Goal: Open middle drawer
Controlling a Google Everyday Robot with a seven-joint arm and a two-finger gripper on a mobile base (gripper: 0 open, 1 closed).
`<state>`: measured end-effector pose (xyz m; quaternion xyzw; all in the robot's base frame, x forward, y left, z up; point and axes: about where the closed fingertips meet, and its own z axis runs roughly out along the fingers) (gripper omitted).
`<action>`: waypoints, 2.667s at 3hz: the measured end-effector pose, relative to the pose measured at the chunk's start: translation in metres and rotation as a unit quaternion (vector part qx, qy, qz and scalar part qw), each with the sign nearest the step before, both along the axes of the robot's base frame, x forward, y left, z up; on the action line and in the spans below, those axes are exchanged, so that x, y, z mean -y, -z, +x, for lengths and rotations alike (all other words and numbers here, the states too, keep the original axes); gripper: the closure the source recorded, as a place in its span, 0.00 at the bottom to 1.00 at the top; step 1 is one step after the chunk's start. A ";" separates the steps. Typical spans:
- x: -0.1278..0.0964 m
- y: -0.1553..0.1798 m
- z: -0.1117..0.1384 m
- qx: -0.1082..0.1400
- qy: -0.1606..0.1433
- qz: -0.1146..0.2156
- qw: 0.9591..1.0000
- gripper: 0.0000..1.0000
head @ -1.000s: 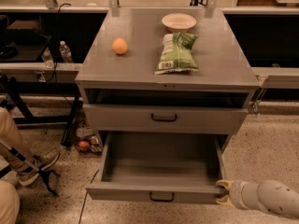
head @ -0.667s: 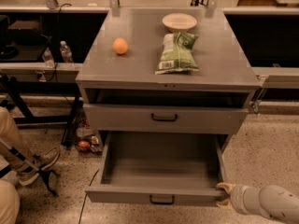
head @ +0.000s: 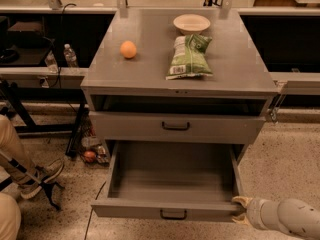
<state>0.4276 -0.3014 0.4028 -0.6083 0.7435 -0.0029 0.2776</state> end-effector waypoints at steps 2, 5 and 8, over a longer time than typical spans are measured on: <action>0.000 0.000 0.000 0.000 0.000 0.000 1.000 0.40; -0.003 0.000 -0.001 0.000 0.000 0.000 1.000 0.00; 0.070 -0.063 -0.008 0.080 0.044 0.015 0.996 0.00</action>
Offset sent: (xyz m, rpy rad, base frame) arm 0.0000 0.0000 0.0000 0.0000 0.0000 0.0000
